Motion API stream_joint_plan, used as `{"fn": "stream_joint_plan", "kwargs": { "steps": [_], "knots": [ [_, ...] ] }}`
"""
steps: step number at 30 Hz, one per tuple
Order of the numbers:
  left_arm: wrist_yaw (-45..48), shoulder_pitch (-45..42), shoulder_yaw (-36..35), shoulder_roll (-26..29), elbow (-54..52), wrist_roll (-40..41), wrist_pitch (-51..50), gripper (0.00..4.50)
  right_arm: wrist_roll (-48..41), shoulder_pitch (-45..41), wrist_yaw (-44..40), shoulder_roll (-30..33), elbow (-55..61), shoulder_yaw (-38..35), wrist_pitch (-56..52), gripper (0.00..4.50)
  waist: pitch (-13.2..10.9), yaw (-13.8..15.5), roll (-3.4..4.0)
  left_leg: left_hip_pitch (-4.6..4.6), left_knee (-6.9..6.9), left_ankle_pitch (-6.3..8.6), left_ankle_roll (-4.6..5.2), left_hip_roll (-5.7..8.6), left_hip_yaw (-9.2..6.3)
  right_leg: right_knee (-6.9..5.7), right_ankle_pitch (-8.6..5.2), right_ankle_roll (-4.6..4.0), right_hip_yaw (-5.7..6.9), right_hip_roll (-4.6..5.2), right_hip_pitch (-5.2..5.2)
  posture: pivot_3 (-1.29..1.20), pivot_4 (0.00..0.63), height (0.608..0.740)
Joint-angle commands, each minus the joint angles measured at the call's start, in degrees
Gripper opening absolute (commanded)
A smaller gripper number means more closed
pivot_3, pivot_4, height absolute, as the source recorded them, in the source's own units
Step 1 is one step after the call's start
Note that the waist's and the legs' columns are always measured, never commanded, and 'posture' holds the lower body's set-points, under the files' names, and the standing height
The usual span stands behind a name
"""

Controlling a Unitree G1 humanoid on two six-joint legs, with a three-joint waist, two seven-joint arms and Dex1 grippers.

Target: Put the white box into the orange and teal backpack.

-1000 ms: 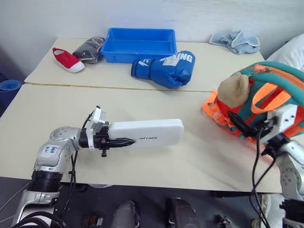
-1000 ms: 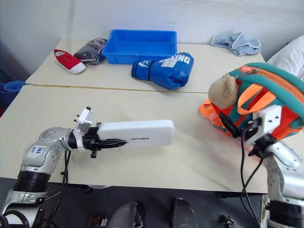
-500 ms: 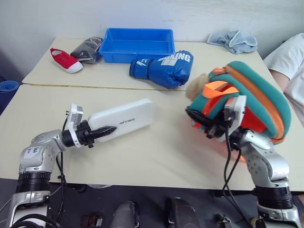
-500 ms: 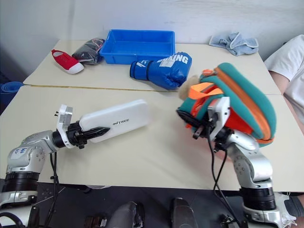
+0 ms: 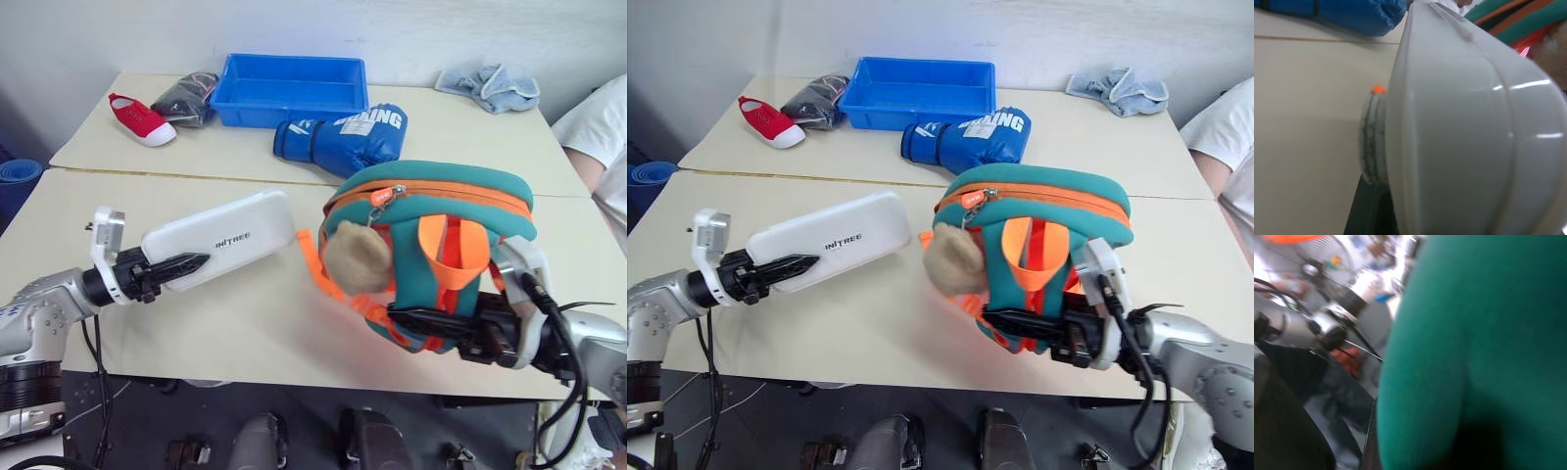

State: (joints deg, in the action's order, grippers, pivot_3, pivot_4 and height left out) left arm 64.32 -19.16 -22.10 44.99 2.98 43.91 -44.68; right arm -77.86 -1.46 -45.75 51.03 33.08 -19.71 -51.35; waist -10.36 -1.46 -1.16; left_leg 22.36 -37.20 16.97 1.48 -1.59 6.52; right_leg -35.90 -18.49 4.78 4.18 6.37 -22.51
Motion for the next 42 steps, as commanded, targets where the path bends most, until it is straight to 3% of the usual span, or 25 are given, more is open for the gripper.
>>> {"fn": "stream_joint_plan", "kwargs": {
  "steps": [1,5,10,17,22,28,33,36,40,42],
  "knots": [
    [-2.90,-3.99,-3.98,-0.76,-8.65,7.53,-1.44,1.26,0.66,0.72,-2.60,2.62,-2.66,-3.94,-0.26,0.03,-0.02,0.05,-0.02,0.00,0.01,-0.02,0.02,0.00,-0.04,-0.02,0.01,0.01,0.02,0.00,0.00,0.00,0.150,0.740],
    [-2.77,-7.84,-0.65,-1.49,-13.22,10.15,-2.29,1.26,0.65,0.90,-2.46,3.91,-4.28,-4.93,-0.98,0.03,-0.02,0.39,-0.01,-0.04,0.03,-0.14,-0.16,0.01,-0.09,-0.06,0.01,0.01,0.10,0.00,0.04,0.00,0.150,0.740],
    [1.22,-13.19,5.82,-1.70,-12.77,7.38,1.20,1.26,2.47,-1.21,-1.61,3.15,-4.69,-3.12,-0.60,0.03,-0.02,1.21,-0.02,-0.02,-0.02,-0.18,-0.18,0.06,0.01,-0.07,0.02,0.04,0.09,-0.06,0.04,0.00,0.150,0.740],
    [11.25,-20.59,17.24,-1.19,-5.22,-4.12,13.36,1.26,4.21,-2.53,-1.35,1.81,-4.44,-1.98,-0.14,0.03,-0.03,1.59,-0.04,0.01,-0.08,-0.19,-0.16,0.05,0.06,-0.06,0.03,0.05,0.10,-0.15,0.03,0.00,0.150,0.740],
    [14.11,-27.70,27.80,-0.73,4.69,-19.05,23.51,1.26,4.76,-1.40,-1.94,2.20,-4.63,-2.78,-0.49,0.03,-0.03,1.73,-0.05,0.04,-0.15,-0.19,-0.14,0.04,0.08,-0.05,0.04,0.06,0.12,-0.22,0.02,0.00,0.150,0.740],
    [10.00,-36.07,32.51,-12.28,4.60,-19.81,20.49,1.26,5.61,-2.17,-1.76,1.21,-4.63,-2.19,0.42,0.03,-0.05,2.65,-0.08,0.15,-0.36,-0.15,0.03,0.03,0.07,-0.05,0.09,0.17,0.10,-0.20,0.06,0.00,0.150,0.740],
    [3.27,-42.80,39.70,-25.71,10.25,-27.74,23.36,1.26,5.03,-2.72,-0.68,0.74,-2.86,-0.09,-0.49,0.03,-0.06,3.04,-0.08,0.70,-0.89,-0.10,0.13,-0.01,-0.11,-0.05,0.18,0.32,0.25,-0.29,-0.13,0.00,0.150,0.740],
    [1.16,-44.43,42.28,-30.95,15.33,-32.36,27.53,1.26,4.73,-2.95,0.60,0.23,-1.87,0.46,-0.47,0.03,-0.06,2.86,-0.08,0.76,-0.95,-0.06,0.28,0.04,-0.10,-0.01,0.26,0.47,0.23,-0.33,-0.12,0.00,0.150,0.740],
    [0.70,-44.43,41.26,-35.70,18.07,-31.77,28.25,1.26,4.91,-3.16,1.70,-0.18,-0.97,0.91,-0.16,0.03,-0.06,2.65,-0.08,0.73,-0.96,-0.04,0.31,-0.01,-0.01,0.02,0.27,0.49,0.22,-0.31,-0.17,0.00,0.150,0.740],
    [-1.32,-43.76,40.18,-36.75,18.57,-32.14,28.32,1.95,5.11,-3.50,3.25,-1.00,-0.43,0.94,0.57,0.00,-0.06,2.82,-0.08,0.74,-0.97,-0.06,0.31,-0.03,-0.10,0.01,0.27,0.49,0.23,-0.29,-0.16,0.00,0.150,0.740]
  ]
}}
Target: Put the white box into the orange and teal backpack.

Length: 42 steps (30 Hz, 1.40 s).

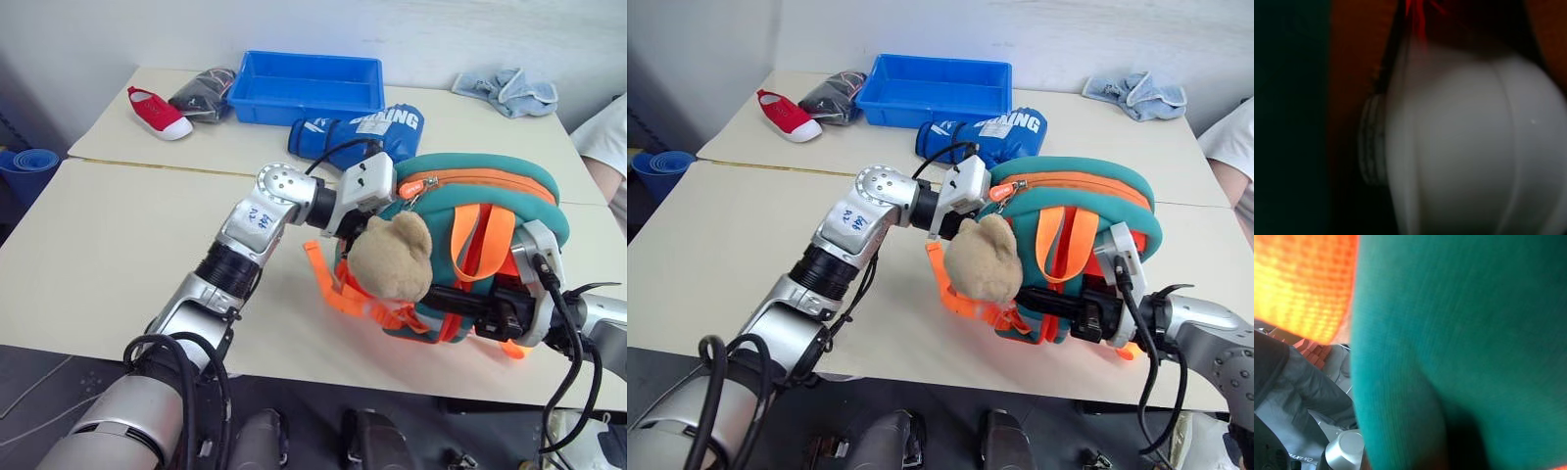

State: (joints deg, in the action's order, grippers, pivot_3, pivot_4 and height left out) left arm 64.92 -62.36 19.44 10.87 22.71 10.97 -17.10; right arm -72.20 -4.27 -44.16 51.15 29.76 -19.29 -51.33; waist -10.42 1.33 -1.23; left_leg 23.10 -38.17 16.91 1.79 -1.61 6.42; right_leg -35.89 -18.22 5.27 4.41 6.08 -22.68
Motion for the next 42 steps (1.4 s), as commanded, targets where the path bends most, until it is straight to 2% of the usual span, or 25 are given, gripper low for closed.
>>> {"fn": "stream_joint_plan", "kwargs": {
  "steps": [1,5,7,10,13,15,17,20,24,30,35,41,42],
  "knots": [
    [-2.66,-0.29,-1.72,-2.62,-0.62,0.06,1.81,2.22,-0.50,-0.85,2.60,-1.58,3.11,0.46,0.90,0.00,0.00,0.08,0.00,0.01,0.00,0.00,0.00,0.00,-0.01,0.00,0.00,0.00,0.00,0.02,0.00,0.00,0.150,0.740],
    [2.42,2.12,-6.24,0.74,-2.29,4.83,1.37,3.41,-0.25,-0.45,6.14,-3.15,4.36,-0.23,1.48,0.00,0.00,-0.08,0.01,0.05,-0.01,0.00,0.02,0.06,-0.04,0.01,0.00,0.00,0.02,0.12,0.02,0.00,0.150,0.740],
    [7.53,2.91,-9.36,4.48,-4.26,9.71,-3.85,3.89,-0.05,-0.07,7.79,-3.94,5.00,-0.47,1.93,0.00,-0.01,-0.53,0.01,0.05,0.00,0.00,0.01,0.05,-0.02,-0.01,0.00,0.00,0.02,0.12,0.00,0.00,0.150,0.740],
    [13.43,3.76,-11.30,9.89,-5.78,12.90,-6.81,3.89,0.25,0.55,9.49,-4.81,5.75,-0.50,2.47,0.00,-0.02,-1.25,0.04,0.04,0.02,-0.08,-0.12,-0.02,-0.05,-0.07,-0.01,-0.03,0.05,0.04,-0.02,0.00,0.150,0.740],
    [17.33,5.23,-12.05,14.47,-4.24,10.82,0.46,3.89,1.49,0.87,10.03,-5.40,5.78,0.13,3.34,0.00,-0.02,-1.29,0.04,0.02,0.00,-0.10,-0.13,0.00,-0.07,-0.08,-0.02,-0.03,0.07,0.04,0.00,0.00,0.150,0.740],
    [17.93,6.42,-12.57,17.25,-0.46,7.60,9.16,3.89,3.61,0.68,9.99,-5.77,5.35,1.14,4.22,0.00,-0.02,-1.23,0.04,0.02,0.00,-0.10,-0.12,0.04,-0.07,-0.07,-0.02,-0.03,0.06,0.07,0.01,0.00,0.150,0.740],
    [16.49,7.45,-15.22,18.27,0.42,8.69,10.28,3.89,5.12,0.48,10.54,-6.57,4.65,1.60,4.99,0.00,-0.02,-1.18,0.04,0.00,0.00,-0.09,-0.11,0.07,-0.06,-0.06,-0.02,-0.03,0.06,0.09,0.03,0.00,0.150,0.740],
    [16.50,10.33,-18.33,19.01,-6.66,13.73,6.50,3.89,7.24,0.57,10.10,-7.25,3.97,2.26,5.86,0.00,-0.02,-1.13,0.04,0.05,-0.01,-0.09,-0.08,0.06,-0.09,-0.10,-0.01,-0.02,0.08,0.10,0.03,0.00,0.150,0.740],
    [15.30,15.89,-18.60,20.82,-19.46,16.54,2.67,3.89,9.75,0.74,8.59,-7.62,3.12,3.92,6.89,0.00,-0.02,-1.32,0.04,0.07,0.00,-0.07,-0.03,0.07,-0.11,-0.12,0.02,0.03,0.07,0.12,0.09,0.00,0.150,0.740],
    [11.07,21.81,-16.51,19.81,-31.37,16.30,2.65,3.89,11.40,0.14,6.81,-7.62,2.03,5.10,7.39,0.00,-0.02,-1.34,0.04,-0.05,-0.03,-0.08,-0.03,0.08,-0.11,-0.08,0.03,0.05,0.04,0.12,0.16,0.00,0.150,0.740],
    [4.86,23.26,-14.28,14.14,-32.68,13.13,8.11,3.89,11.74,-0.43,6.16,-7.60,1.72,5.42,7.28,0.00,-0.02,-1.21,0.04,-0.07,-0.04,-0.10,-0.02,0.09,-0.11,-0.07,0.03,0.04,0.03,0.14,0.17,0.00,0.150,0.740],
    [4.46,25.61,-10.60,12.18,-31.91,11.31,12.17,3.89,11.58,-0.88,5.59,-7.70,1.50,5.75,6.77,0.00,-0.01,-1.33,0.04,-0.08,-0.01,-0.11,-0.05,0.08,-0.10,-0.08,0.03,0.04,0.04,0.12,0.14,0.00,0.150,0.740],
    [3.73,25.58,-10.16,11.31,-31.82,11.09,12.79,3.71,11.63,-0.84,5.60,-7.76,1.52,5.76,6.79,0.00,-0.01,-1.28,0.04,-0.08,-0.02,-0.11,-0.05,0.08,-0.10,-0.08,0.03,0.04,0.04,0.13,0.15,0.00,0.150,0.740]
  ]
}}
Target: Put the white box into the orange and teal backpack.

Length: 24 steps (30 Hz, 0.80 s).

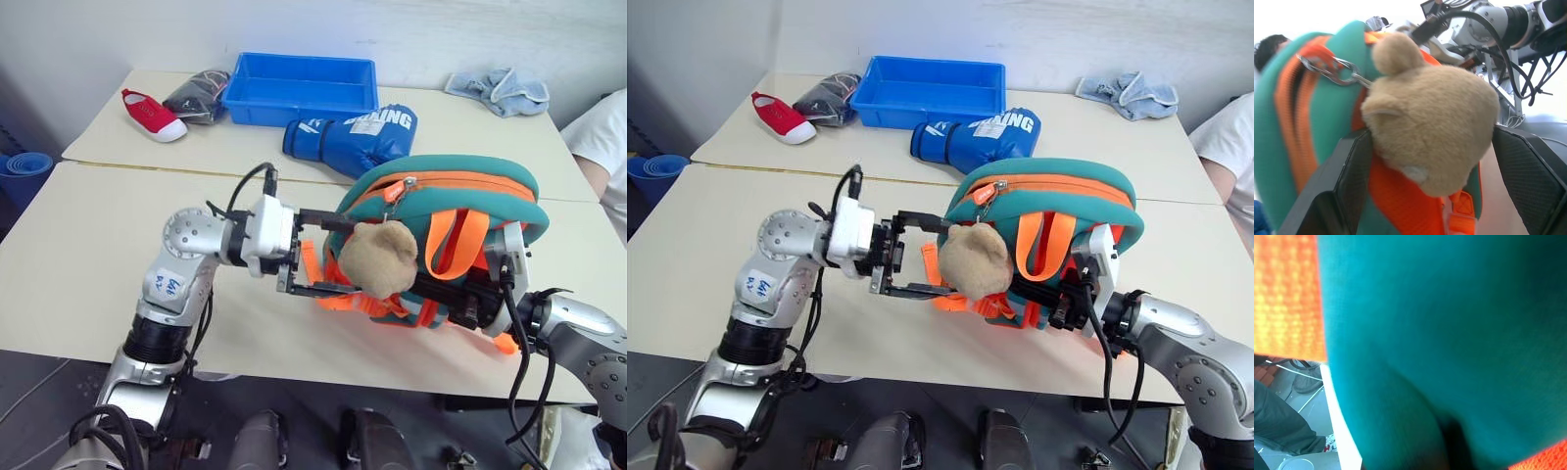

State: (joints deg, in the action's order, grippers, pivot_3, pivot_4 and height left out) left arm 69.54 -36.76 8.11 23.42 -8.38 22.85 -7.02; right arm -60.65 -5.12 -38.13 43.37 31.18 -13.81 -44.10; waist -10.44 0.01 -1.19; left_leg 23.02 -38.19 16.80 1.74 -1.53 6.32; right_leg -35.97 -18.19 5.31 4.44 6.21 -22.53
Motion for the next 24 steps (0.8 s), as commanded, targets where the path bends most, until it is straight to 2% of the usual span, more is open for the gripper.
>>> {"fn": "stream_joint_plan", "kwargs": {
  "steps": [1,2,5,10,13,15,20,24],
  "knots": [
    [-1.53,0.01,1.56,-1.90,-0.89,-0.74,2.63,3.49,0.11,0.11,-0.38,-0.08,0.17,0.28,-0.40,0.00,0.00,0.06,0.00,0.00,-0.01,0.00,0.01,0.00,0.00,0.01,0.00,0.00,0.00,0.01,0.01,0.00,0.150,0.740],
    [-2.00,0.03,1.78,-2.32,-1.03,-0.71,2.51,3.30,0.12,0.18,-0.33,-0.15,0.23,0.29,-0.37,0.00,0.00,0.07,0.00,0.00,-0.01,0.00,0.01,0.01,0.00,0.01,0.00,0.00,0.00,0.02,0.01,0.00,0.150,0.740],
    [-2.63,0.44,2.18,-2.58,-1.37,-0.78,2.63,2.34,0.11,0.55,0.68,-0.90,0.65,0.07,-0.03,0.00,0.00,0.09,0.00,0.01,0.00,0.01,0.02,0.02,-0.01,0.02,0.00,0.00,0.00,0.03,0.02,0.00,0.150,0.740],
    [-2.00,-0.20,0.42,-0.40,-0.52,0.90,1.02,0.87,0.32,1.32,1.46,-1.81,1.44,-0.09,0.13,0.00,0.00,-0.01,0.00,0.00,0.00,0.00,0.02,0.00,-0.01,0.01,0.00,0.00,0.00,0.02,0.01,0.00,0.150,0.740],
    [-1.86,-1.66,-1.61,1.52,1.13,2.51,-1.17,0.24,0.46,1.87,2.13,-2.28,1.84,-0.22,0.39,0.00,0.00,0.01,0.01,0.00,-0.01,0.00,0.02,0.00,-0.01,0.00,0.00,0.00,0.00,0.02,0.01,0.00,0.150,0.740],
    [-1.43,-2.77,-3.03,3.41,2.46,3.52,-3.02,0.07,0.72,2.24,2.56,-2.61,2.06,-0.36,0.73,0.00,0.00,0.00,0.01,0.00,-0.01,0.00,0.02,0.01,-0.02,0.01,0.00,0.00,0.01,0.02,0.01,0.00,0.150,0.740],
    [-1.19,-8.24,-9.94,10.41,11.44,6.79,-9.53,0.07,1.77,3.88,3.33,-3.73,2.52,-1.42,2.28,0.00,0.00,-0.06,0.01,0.01,-0.01,0.00,0.00,0.00,-0.02,-0.01,0.00,0.00,0.02,-0.01,-0.01,0.00,0.150,0.740],
    [2.01,-9.91,-10.47,15.35,19.19,4.68,-9.47,0.07,2.25,5.17,3.88,-4.60,2.35,-2.49,3.82,0.00,0.00,-0.02,0.01,0.01,0.02,0.00,0.00,0.01,0.00,-0.03,0.00,0.00,0.03,-0.02,-0.01,0.00,0.150,0.740]
  ]
}}
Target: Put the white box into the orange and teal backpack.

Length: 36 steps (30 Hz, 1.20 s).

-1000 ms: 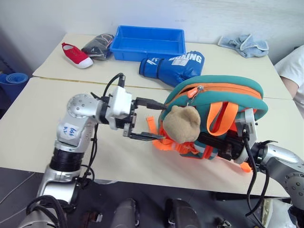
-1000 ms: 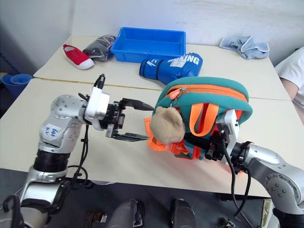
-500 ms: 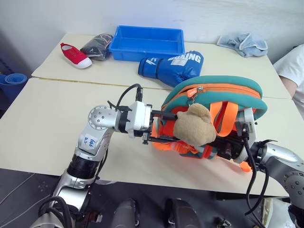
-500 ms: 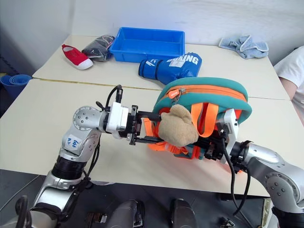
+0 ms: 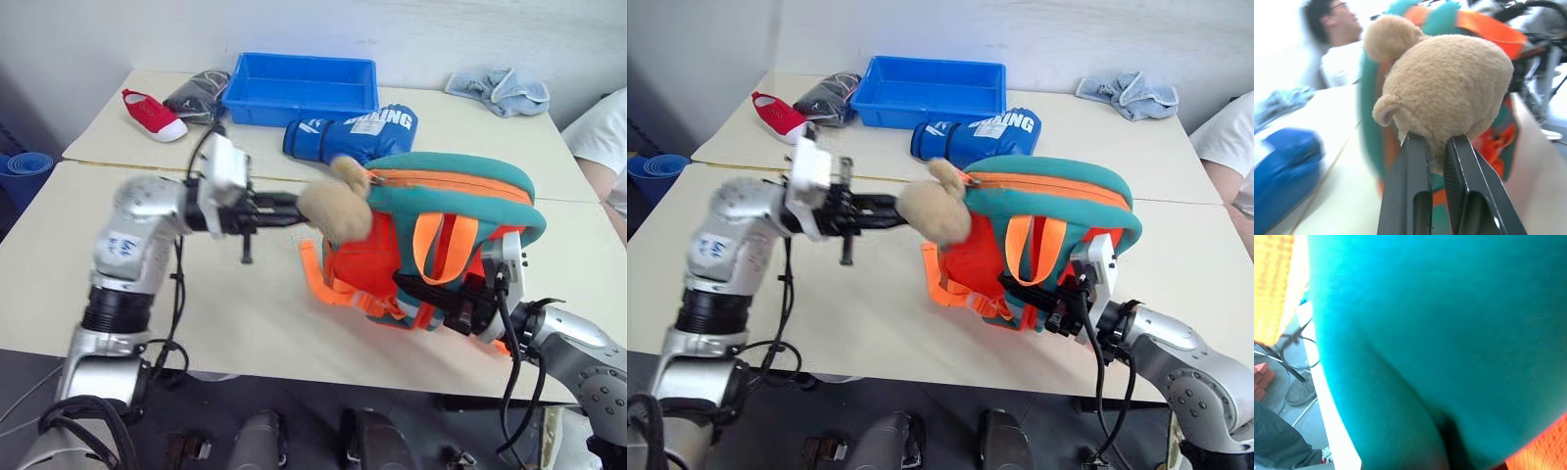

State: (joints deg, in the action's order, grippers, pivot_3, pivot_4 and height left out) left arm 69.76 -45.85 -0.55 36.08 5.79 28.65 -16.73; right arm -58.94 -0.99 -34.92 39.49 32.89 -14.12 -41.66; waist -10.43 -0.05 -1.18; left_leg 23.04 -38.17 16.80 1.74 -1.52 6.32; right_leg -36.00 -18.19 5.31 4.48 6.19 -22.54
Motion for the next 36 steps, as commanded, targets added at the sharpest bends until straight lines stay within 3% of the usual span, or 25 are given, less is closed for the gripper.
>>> {"fn": "stream_joint_plan", "kwargs": {
  "steps": [1,4,11,18,22,23,28,30,34,36],
  "knots": [
    [3.07,-0.79,-0.91,4.07,7.41,-2.41,0.23,0.07,0.61,1.26,0.66,-0.80,0.51,-2.36,1.72,0.00,0.00,0.04,0.00,0.01,0.00,0.00,0.00,0.00,0.00,0.00,0.00,0.00,0.01,0.00,0.00,0.00,0.150,0.740],
    [6.15,-0.98,0.99,5.61,14.42,-3.76,-2.53,0.07,0.92,1.54,0.29,-0.74,0.02,-2.61,2.32,0.00,0.00,0.02,0.00,0.00,0.00,0.00,0.00,0.02,0.03,0.00,0.00,0.00,0.01,-0.06,-0.01,0.00,0.150,0.740],
    [2.67,1.27,4.93,-3.32,25.08,-10.27,7.11,0.07,1.53,2.50,-0.29,-1.21,-0.13,-2.44,3.54,0.00,0.00,0.15,-0.01,0.02,-0.02,0.01,0.01,0.00,0.05,-0.01,0.00,0.00,-0.03,-0.06,-0.04,0.00,0.150,0.740],
    [2.17,8.18,7.05,-8.62,19.26,-11.38,9.83,0.07,0.81,3.71,0.56,-4.00,0.20,-3.46,5.79,0.00,0.01,0.29,-0.02,0.02,-0.03,0.01,0.02,0.00,0.05,-0.05,0.00,0.00,-0.03,0.02,-0.03,0.00,0.150,0.740],
    [3.27,12.19,7.45,-7.22,14.04,-12.19,12.59,0.07,3.45,4.12,-0.22,-5.72,-0.51,-4.70,9.11,0.00,0.02,0.64,-0.02,0.01,-0.03,0.05,0.10,0.09,0.02,-0.03,0.01,0.01,-0.03,0.14,0.00,0.00,0.150,0.740],
    [2.30,12.41,6.65,-6.92,14.07,-12.48,13.55,0.07,6.59,4.43,-1.67,-4.98,-0.54,-3.91,10.98,0.31,0.02,0.65,-0.02,0.01,-0.03,0.05,0.10,0.09,0.02,-0.03,0.01,0.02,-0.03,0.14,0.00,0.00,0.150,0.740],
    [0.13,13.03,0.26,-0.88,16.63,-11.62,14.53,1.62,17.65,7.87,-8.03,-2.94,0.67,-1.33,19.91,1.86,0.02,0.33,-0.02,0.02,-0.01,0.06,0.12,0.08,0.03,0.02,0.01,0.02,-0.01,0.13,-0.06,0.00,0.150,0.740],
    [2.28,16.40,-0.86,2.62,14.43,-11.11,15.68,2.34,19.43,12.39,-10.00,-2.32,1.92,-3.87,22.25,2.66,0.04,-0.04,0.01,0.01,0.13,0.05,0.08,0.06,0.06,-0.04,0.01,0.01,-0.02,0.10,-0.10,0.00,0.150,0.740],
    [2.85,24.51,-5.12,7.33,8.21,-9.24,16.26,3.30,21.15,22.82,-17.94,0.99,1.02,-13.12,26.20,3.71,0.04,0.00,0.05,0.03,0.15,0.09,0.13,0.08,0.08,-0.01,0.01,0.02,-0.02,0.14,-0.04,0.00,0.150,0.740],
    [2.88,29.35,-7.84,8.03,4.25,-7.28,17.34,3.33,22.41,26.69,-22.62,2.75,-1.45,-16.95,29.17,4.39,0.05,0.05,0.02,0.01,0.13,0.15,0.24,0.13,0.08,0.04,0.03,0.06,-0.04,0.21,0.03,0.00,0.150,0.740]
  ]
}}
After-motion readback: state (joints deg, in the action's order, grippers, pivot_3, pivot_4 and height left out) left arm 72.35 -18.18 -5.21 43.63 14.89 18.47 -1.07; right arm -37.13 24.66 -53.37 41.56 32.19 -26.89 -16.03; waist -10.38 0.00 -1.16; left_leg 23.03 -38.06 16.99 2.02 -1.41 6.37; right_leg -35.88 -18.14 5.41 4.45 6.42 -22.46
